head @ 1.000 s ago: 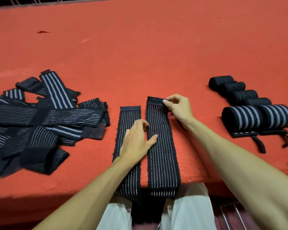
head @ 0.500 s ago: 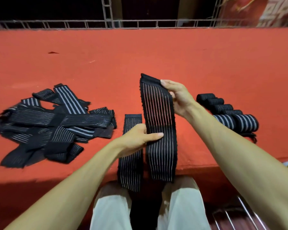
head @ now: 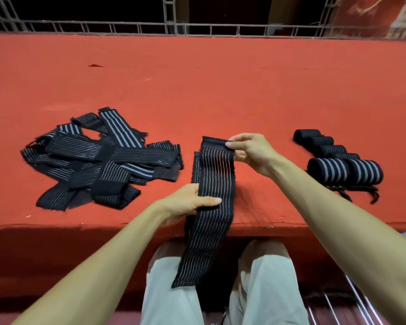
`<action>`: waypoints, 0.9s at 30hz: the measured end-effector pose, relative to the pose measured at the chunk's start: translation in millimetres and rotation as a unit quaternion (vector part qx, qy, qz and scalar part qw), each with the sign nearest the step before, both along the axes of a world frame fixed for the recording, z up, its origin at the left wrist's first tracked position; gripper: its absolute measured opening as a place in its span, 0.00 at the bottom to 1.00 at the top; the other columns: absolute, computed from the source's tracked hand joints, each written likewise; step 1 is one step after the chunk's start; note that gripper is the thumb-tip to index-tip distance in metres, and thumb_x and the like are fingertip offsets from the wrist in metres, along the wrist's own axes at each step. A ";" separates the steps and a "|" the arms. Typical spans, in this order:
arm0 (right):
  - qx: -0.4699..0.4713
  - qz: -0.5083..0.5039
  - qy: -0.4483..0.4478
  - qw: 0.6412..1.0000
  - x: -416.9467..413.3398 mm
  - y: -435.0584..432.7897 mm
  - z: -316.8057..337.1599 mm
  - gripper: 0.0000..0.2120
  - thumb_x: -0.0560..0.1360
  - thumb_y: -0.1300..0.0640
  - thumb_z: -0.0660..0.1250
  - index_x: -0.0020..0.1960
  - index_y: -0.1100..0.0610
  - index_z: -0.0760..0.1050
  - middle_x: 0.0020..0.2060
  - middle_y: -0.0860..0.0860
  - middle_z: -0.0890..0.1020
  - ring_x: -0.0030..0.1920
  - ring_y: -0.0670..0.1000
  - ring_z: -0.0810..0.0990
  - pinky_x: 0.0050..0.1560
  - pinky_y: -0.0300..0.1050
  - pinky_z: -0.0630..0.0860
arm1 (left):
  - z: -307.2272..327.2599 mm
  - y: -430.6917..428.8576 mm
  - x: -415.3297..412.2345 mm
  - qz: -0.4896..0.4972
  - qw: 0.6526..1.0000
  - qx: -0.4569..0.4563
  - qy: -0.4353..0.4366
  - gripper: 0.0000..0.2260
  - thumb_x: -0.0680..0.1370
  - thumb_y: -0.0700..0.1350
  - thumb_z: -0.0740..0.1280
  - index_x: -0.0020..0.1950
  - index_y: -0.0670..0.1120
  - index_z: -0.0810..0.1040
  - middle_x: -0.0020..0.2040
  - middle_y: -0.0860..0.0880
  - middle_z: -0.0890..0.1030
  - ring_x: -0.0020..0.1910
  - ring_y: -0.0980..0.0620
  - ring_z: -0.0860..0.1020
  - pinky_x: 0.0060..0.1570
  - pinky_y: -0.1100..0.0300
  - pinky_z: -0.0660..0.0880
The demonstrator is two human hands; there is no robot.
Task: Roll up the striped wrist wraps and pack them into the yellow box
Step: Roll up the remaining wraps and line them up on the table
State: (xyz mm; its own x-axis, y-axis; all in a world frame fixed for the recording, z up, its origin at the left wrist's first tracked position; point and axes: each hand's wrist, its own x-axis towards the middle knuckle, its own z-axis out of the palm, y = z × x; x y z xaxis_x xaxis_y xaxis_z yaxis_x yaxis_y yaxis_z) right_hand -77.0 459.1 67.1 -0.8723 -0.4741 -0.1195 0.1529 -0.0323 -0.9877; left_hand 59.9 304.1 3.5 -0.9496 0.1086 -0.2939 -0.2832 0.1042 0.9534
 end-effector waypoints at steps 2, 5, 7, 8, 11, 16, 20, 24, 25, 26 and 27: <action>0.029 0.036 0.008 0.999 1.8 -1.0 -3.3 0.06 0.74 0.71 0.68 0.44 0.62 0.75 0.27 0.51 0.77 0.22 0.43 0.71 0.32 0.38 0.77 | -4.7 -4.9 -2.8 0.050 0.998 0.016 0.020 0.29 0.70 0.56 0.75 0.66 0.45 0.73 0.60 0.48 0.82 0.59 0.50 0.80 0.65 0.48 0.72; 0.047 0.068 0.001 0.997 3.0 -4.6 -10.9 0.06 0.74 0.71 0.68 0.43 0.62 0.74 0.27 0.49 0.78 0.23 0.42 0.74 0.34 0.38 0.79 | -3.1 -15.8 -17.2 0.182 0.980 0.016 0.075 0.29 0.71 0.60 0.71 0.68 0.50 0.71 0.58 0.53 0.80 0.56 0.57 0.78 0.58 0.57 0.75; 0.061 0.083 0.009 0.995 2.7 -9.6 -19.6 0.06 0.73 0.71 0.69 0.43 0.62 0.75 0.32 0.52 0.80 0.28 0.45 0.78 0.35 0.39 0.79 | -1.7 -24.0 -28.8 0.230 0.964 -0.012 0.135 0.14 0.77 0.53 0.68 0.60 0.52 0.75 0.47 0.54 0.82 0.44 0.59 0.79 0.45 0.62 0.77; 0.073 0.087 0.023 0.993 1.8 -12.0 -25.2 0.06 0.73 0.70 0.69 0.42 0.61 0.75 0.36 0.55 0.79 0.32 0.47 0.79 0.36 0.39 0.79 | -2.1 -27.0 -34.3 0.240 0.957 -0.024 0.163 0.08 0.78 0.49 0.68 0.56 0.51 0.78 0.42 0.53 0.82 0.39 0.59 0.79 0.40 0.63 0.76; 0.103 0.091 0.053 0.989 -5.0 -19.8 -40.8 0.05 0.72 0.68 0.71 0.42 0.62 0.76 0.37 0.58 0.76 0.33 0.50 0.76 0.34 0.41 0.79 | -11.1 -38.4 -50.6 0.260 0.941 -0.074 0.202 0.05 0.77 0.41 0.70 0.46 0.51 0.81 0.37 0.48 0.82 0.37 0.58 0.79 0.40 0.62 0.76; 0.157 0.035 0.119 0.980 -28.6 -33.4 -63.4 0.06 0.70 0.64 0.75 0.40 0.60 0.78 0.32 0.57 0.78 0.28 0.49 0.75 0.29 0.38 0.73 | -29.7 -53.9 -84.7 0.277 0.937 -0.132 0.167 0.03 0.75 0.43 0.72 0.44 0.52 0.83 0.37 0.47 0.83 0.36 0.54 0.79 0.40 0.57 0.76; 0.168 -0.048 0.164 0.971 -66.3 -53.0 -79.3 0.06 0.70 0.61 0.76 0.39 0.54 0.81 0.32 0.50 0.81 0.30 0.47 0.76 0.30 0.40 0.74 | -34.5 -63.0 -127.7 0.280 0.918 -0.224 0.167 0.04 0.75 0.45 0.72 0.48 0.46 0.84 0.37 0.51 0.82 0.34 0.57 0.77 0.38 0.66 0.71; 0.207 -0.091 0.169 0.959 -98.8 -66.0 -99.4 0.05 0.70 0.58 0.76 0.39 0.51 0.82 0.33 0.49 0.83 0.30 0.47 0.78 0.32 0.44 0.78 | -43.3 -66.0 -162.1 0.272 0.901 -0.292 0.167 0.08 0.76 0.45 0.70 0.52 0.44 0.85 0.47 0.48 0.85 0.45 0.56 0.79 0.48 0.68 0.70; 0.218 -0.094 0.183 0.954 -103.8 -68.2 -104.5 0.05 0.70 0.58 0.76 0.39 0.51 0.82 0.34 0.48 0.84 0.30 0.45 0.79 0.35 0.42 0.78 | -46.5 -66.7 -166.9 0.271 0.898 -0.304 0.167 0.09 0.77 0.45 0.70 0.53 0.43 0.85 0.49 0.48 0.85 0.47 0.55 0.80 0.50 0.66 0.69; 0.229 -0.095 0.197 0.949 -108.9 -70.3 -109.8 0.04 0.70 0.57 0.76 0.39 0.51 0.82 0.35 0.47 0.84 0.32 0.43 0.79 0.38 0.39 0.77 | -50.0 -67.4 -171.2 0.271 0.894 -0.315 0.168 0.09 0.77 0.45 0.69 0.54 0.43 0.84 0.50 0.48 0.85 0.49 0.54 0.80 0.51 0.66 0.68; 0.239 -0.094 0.208 0.944 -113.6 -72.1 -114.9 0.03 0.70 0.57 0.76 0.40 0.51 0.83 0.36 0.46 0.84 0.33 0.40 0.78 0.39 0.34 0.74 | -54.2 -67.8 -175.2 0.271 0.888 -0.329 0.173 0.09 0.78 0.45 0.69 0.54 0.42 0.84 0.51 0.47 0.85 0.50 0.52 0.80 0.51 0.67 0.68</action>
